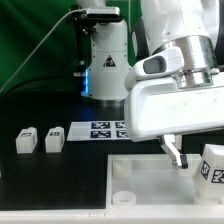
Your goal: Assemble one leg
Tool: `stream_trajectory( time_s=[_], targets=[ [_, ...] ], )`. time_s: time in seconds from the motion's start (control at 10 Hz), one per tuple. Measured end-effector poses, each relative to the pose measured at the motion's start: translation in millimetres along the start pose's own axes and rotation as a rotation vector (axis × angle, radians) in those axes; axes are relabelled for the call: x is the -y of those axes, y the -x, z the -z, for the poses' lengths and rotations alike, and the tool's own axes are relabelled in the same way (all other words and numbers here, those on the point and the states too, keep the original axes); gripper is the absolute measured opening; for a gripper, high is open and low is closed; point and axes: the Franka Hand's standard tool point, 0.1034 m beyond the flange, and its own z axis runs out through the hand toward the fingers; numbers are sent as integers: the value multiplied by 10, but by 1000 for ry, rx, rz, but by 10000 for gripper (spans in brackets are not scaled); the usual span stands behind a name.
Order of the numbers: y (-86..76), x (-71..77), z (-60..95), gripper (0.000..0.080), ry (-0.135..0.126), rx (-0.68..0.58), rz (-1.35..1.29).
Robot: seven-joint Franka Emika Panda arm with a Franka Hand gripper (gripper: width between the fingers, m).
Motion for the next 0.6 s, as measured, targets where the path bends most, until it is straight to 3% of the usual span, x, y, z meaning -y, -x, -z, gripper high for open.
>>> stream_trajectory(
  time_s=[0.3,0.5,0.6],
  targets=[
    [15,9,-9,649,-3,16,-3],
    [-85,82,51,649,-31,133,-18],
    [-105,116,65,649,-58,256,-30]
  ],
)
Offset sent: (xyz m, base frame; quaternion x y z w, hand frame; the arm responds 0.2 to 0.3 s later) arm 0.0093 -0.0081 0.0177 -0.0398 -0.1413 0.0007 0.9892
